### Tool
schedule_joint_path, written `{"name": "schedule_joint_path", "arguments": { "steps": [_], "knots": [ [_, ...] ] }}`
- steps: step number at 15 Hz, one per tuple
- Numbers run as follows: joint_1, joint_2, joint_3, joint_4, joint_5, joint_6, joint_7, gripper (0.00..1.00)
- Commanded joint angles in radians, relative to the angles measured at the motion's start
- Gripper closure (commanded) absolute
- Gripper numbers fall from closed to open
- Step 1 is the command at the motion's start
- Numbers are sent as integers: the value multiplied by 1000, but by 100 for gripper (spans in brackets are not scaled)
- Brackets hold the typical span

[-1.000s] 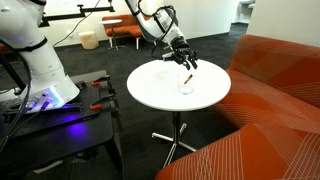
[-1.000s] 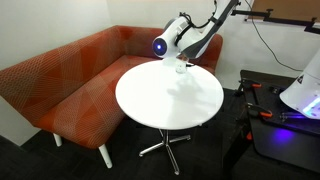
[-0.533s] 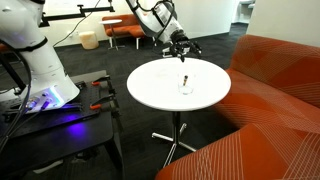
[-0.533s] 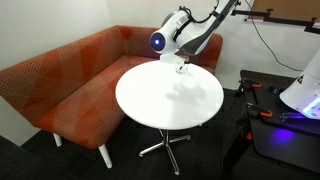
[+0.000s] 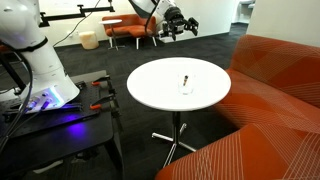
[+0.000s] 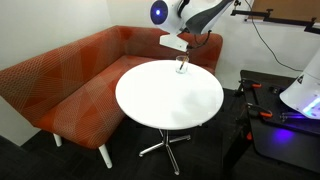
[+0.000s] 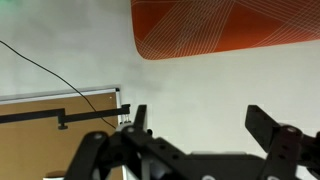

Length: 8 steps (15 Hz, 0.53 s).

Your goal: Put the pen inside the glass

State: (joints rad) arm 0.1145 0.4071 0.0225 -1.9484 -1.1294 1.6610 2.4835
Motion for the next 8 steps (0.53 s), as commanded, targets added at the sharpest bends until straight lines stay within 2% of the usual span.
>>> {"name": "schedule_joint_path", "arguments": {
  "steps": [1, 2, 8],
  "knots": [
    [-8, -126, 26, -97, 27, 29, 5, 0],
    [-5, -48, 17, -27, 11, 0, 0, 0],
    [-5, -95, 27, -70, 15, 5, 0, 0]
  ]
}}
